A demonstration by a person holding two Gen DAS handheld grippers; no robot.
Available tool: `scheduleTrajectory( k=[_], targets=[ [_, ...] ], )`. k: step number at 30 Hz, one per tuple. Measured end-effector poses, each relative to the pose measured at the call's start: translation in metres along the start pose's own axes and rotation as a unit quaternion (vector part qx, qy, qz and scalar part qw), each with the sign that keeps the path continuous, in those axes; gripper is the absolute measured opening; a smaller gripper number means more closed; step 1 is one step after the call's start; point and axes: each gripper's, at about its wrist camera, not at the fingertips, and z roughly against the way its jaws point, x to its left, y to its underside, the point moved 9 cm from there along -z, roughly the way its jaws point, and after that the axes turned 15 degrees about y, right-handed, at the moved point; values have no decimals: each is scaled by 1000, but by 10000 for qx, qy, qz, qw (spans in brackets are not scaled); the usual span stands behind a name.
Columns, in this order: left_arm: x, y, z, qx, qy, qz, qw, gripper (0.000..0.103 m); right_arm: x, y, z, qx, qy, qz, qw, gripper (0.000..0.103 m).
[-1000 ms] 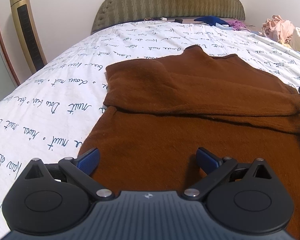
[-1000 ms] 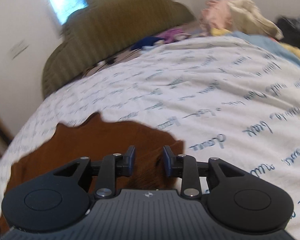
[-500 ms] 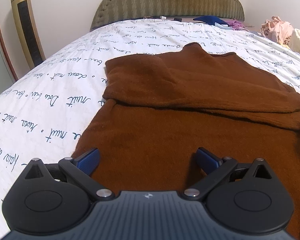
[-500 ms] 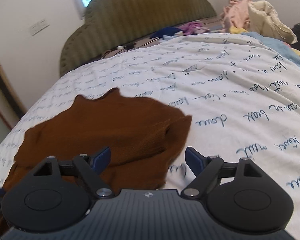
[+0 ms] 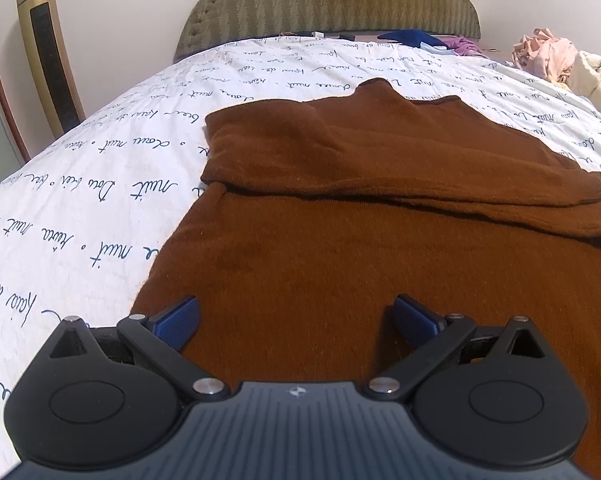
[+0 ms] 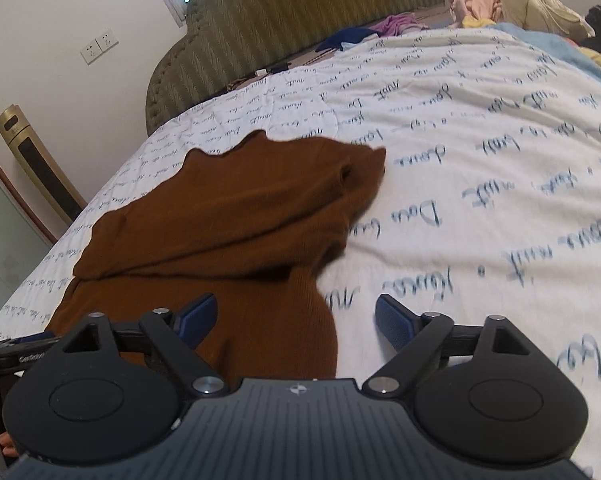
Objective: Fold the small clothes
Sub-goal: 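Move both open grippers to the sweater hem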
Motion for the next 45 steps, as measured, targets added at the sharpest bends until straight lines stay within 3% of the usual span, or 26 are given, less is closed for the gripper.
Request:
scheduleTrajectory(
  k=[8,18,25,31,36,45],
  targets=[
    [-1,10,5,-35,14,-16,10000,103,3,22,7,2,84,-19,10000,92],
    [12,18,27,-116,320,-40,9994,103,26,41,23,-148,240,686,9972,94],
    [45,27,54,-260,103,-7,9996,103,28,56,42,-115,115,739,9971,93],
    [86,40,72,-258,271,610,9974,103,21,67,56,-59,71,682,9976,90],
    [105,47,85,-309,248,656,9971,103,22,79,65,8,57,846,9964,87],
    [94,68,87,-30,979,251,9949,103,17,99,81,297,-140,991,9945,81]
  ],
)
